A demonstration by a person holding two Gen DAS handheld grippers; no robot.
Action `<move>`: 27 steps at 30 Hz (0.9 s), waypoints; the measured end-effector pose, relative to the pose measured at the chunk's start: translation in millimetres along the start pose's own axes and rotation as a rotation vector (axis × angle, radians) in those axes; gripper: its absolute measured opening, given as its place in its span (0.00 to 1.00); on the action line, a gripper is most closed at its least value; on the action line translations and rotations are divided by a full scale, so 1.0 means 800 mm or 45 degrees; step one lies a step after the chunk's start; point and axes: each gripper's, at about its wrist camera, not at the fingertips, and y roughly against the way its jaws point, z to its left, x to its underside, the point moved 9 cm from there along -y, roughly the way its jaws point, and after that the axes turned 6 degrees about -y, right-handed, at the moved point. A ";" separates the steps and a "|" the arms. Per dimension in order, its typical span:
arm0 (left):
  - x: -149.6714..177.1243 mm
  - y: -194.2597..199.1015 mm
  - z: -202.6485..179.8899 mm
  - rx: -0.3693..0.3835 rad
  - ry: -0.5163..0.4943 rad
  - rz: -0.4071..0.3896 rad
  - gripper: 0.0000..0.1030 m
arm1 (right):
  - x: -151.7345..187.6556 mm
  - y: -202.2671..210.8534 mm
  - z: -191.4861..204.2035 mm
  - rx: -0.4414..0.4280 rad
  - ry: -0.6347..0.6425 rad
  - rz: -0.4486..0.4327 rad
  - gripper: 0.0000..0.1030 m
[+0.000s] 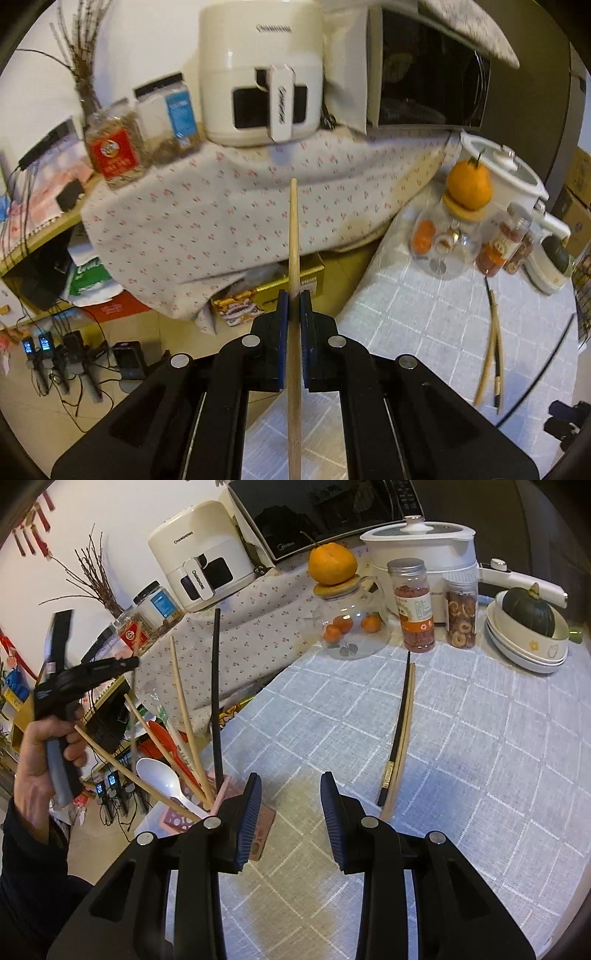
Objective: Organize utensils
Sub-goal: 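Carry the wooden chopsticks to the pink basket and open the left tool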
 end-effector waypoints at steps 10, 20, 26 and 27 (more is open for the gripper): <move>-0.023 0.166 0.012 0.242 0.186 -0.235 0.05 | -0.005 0.024 0.005 -0.021 0.001 -0.044 0.33; -0.007 0.228 -0.095 0.427 0.137 -0.517 0.05 | -0.009 0.045 0.005 -0.050 -0.014 -0.085 0.33; 0.033 0.153 -0.150 0.408 0.134 -0.581 0.05 | -0.011 0.051 0.005 -0.079 -0.022 -0.098 0.33; 0.036 0.146 -0.153 0.392 0.122 -0.593 0.05 | -0.011 0.052 0.006 -0.083 -0.021 -0.100 0.33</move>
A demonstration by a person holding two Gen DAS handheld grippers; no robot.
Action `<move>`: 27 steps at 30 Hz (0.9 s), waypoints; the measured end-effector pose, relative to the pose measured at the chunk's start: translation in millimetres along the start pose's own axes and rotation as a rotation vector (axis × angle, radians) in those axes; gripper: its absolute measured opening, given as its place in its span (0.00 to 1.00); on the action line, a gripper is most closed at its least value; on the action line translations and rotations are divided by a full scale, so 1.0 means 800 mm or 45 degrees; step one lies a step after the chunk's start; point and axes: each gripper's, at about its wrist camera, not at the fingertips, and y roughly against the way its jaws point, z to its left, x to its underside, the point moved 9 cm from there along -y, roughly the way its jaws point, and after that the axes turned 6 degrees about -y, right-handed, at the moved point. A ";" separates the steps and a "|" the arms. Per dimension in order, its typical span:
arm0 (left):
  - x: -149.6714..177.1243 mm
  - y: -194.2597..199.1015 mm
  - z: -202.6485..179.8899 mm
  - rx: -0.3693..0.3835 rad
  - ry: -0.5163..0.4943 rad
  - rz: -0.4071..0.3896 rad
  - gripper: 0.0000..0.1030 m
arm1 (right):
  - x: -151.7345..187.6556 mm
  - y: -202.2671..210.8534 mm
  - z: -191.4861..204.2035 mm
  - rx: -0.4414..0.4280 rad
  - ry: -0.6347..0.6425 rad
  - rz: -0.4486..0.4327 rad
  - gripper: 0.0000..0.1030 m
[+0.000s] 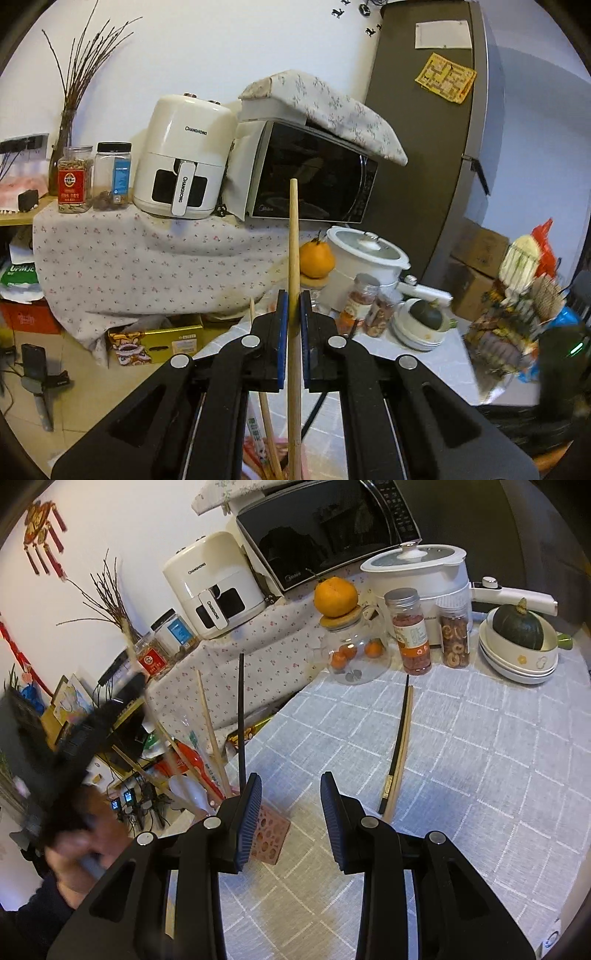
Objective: Organize utensils
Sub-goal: 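Carry the wooden chopsticks to the pink basket and open the left tool, then move both open tools over the last black and wooden chopsticks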
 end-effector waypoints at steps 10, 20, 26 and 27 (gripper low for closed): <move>0.053 -0.014 -0.024 -0.183 -0.251 -0.080 0.05 | 0.003 -0.001 0.002 -0.016 0.011 0.010 0.33; 0.082 -0.021 -0.014 -0.187 -0.161 0.151 0.06 | -0.004 0.014 0.001 0.002 0.027 -0.021 0.34; 0.071 -0.012 -0.017 -0.178 -0.112 0.194 0.38 | -0.006 0.020 -0.006 0.010 0.016 -0.024 0.34; 0.067 -0.009 -0.018 -0.171 -0.095 0.199 0.38 | -0.006 0.020 -0.007 0.011 0.014 -0.022 0.34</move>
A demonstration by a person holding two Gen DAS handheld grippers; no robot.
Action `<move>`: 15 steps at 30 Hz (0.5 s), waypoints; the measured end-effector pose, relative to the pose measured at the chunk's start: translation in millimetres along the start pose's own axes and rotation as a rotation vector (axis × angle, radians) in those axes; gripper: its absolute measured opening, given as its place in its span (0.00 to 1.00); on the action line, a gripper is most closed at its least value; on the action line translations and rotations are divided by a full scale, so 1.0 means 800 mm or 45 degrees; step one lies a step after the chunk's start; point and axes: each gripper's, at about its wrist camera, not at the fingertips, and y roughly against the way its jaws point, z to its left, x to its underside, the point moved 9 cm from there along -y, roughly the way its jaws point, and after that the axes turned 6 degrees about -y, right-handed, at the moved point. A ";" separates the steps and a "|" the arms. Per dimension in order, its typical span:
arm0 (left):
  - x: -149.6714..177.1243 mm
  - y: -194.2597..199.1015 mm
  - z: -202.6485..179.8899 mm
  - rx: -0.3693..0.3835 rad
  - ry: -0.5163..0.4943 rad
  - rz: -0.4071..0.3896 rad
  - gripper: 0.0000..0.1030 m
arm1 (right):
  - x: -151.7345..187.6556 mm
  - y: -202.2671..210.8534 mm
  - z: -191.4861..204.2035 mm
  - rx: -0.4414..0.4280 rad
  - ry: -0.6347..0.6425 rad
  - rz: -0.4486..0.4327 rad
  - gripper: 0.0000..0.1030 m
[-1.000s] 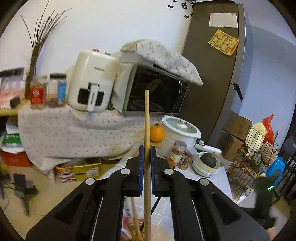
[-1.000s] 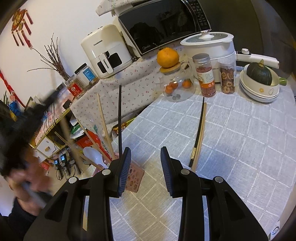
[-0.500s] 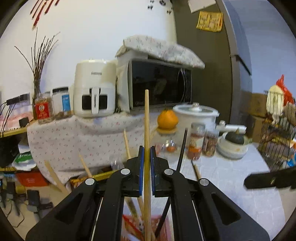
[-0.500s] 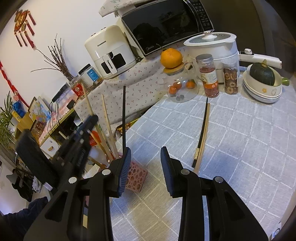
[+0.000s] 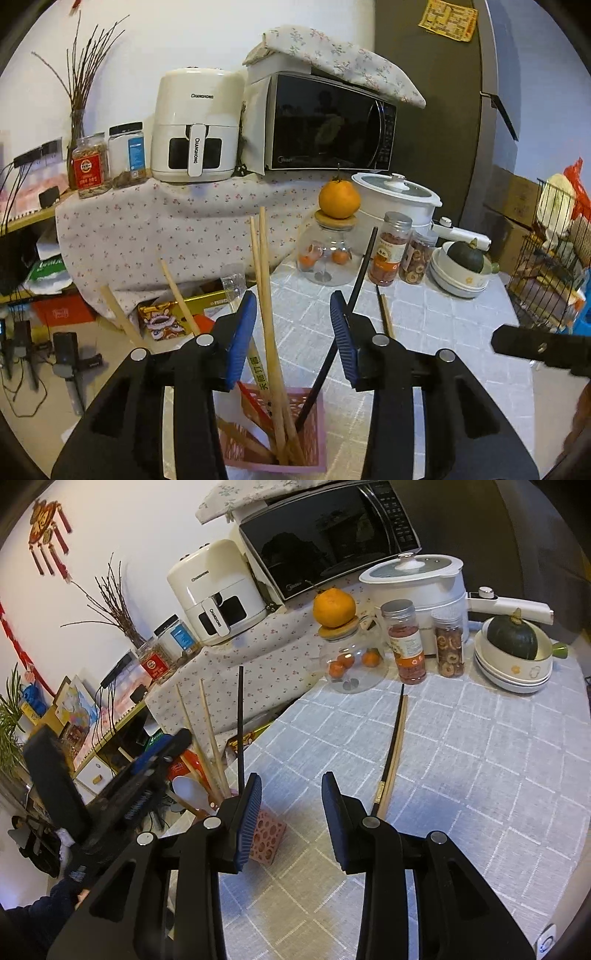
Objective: Organize utensils
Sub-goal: 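Move both open tools over the last black and wooden chopsticks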
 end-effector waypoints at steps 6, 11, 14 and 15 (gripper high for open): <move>-0.016 0.023 -0.018 0.025 -0.006 0.007 0.38 | 0.003 -0.002 -0.017 0.058 -0.022 0.039 0.34; -0.008 0.029 -0.079 0.066 -0.150 0.126 0.38 | 0.001 0.001 -0.051 0.180 -0.058 0.058 0.34; 0.009 0.016 -0.117 0.105 -0.212 0.252 0.40 | 0.003 0.003 -0.082 0.266 -0.108 0.088 0.34; 0.019 0.005 -0.137 0.141 -0.227 0.325 0.40 | 0.004 0.003 -0.095 0.289 -0.138 0.101 0.34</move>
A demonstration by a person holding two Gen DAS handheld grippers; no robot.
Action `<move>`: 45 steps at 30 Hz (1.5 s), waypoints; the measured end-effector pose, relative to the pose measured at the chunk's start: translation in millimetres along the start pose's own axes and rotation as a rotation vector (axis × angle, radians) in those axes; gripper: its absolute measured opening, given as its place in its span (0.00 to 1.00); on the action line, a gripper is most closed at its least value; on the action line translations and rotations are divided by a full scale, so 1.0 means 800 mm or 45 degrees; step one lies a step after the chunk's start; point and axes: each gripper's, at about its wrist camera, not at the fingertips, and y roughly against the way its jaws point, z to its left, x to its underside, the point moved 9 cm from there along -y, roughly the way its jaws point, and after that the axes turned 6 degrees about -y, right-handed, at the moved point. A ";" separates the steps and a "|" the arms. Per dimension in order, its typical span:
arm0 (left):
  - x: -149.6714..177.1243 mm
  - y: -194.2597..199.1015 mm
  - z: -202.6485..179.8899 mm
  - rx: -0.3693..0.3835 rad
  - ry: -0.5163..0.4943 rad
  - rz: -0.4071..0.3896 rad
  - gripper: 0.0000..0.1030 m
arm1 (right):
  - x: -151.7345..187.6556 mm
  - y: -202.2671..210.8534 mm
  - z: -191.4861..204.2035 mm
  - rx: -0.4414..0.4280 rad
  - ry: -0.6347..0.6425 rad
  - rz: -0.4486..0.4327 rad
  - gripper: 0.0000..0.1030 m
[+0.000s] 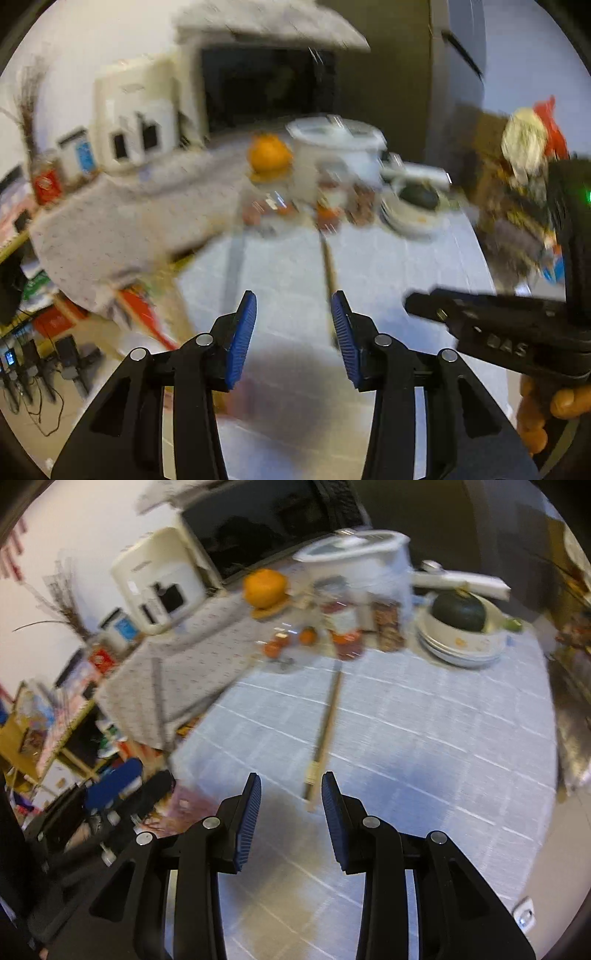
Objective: Organize utensils
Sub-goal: 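Move both open tools over the last black and wooden chopsticks, then grasp the black chopstick with the left tool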
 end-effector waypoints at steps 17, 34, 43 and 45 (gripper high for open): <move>-0.008 -0.287 -0.008 -0.013 0.112 0.464 0.42 | 0.002 -0.033 -0.112 0.215 -0.214 0.129 0.40; 0.031 -0.300 -0.059 0.231 0.067 0.496 0.00 | 0.001 -0.050 -0.116 0.220 -0.214 0.156 0.40; 0.029 -0.268 -0.076 0.269 0.102 0.548 0.00 | 0.002 -0.049 -0.125 0.257 -0.219 0.150 0.40; 0.013 -0.271 -0.069 0.264 0.130 0.520 0.02 | 0.001 -0.050 -0.126 0.255 -0.224 0.149 0.40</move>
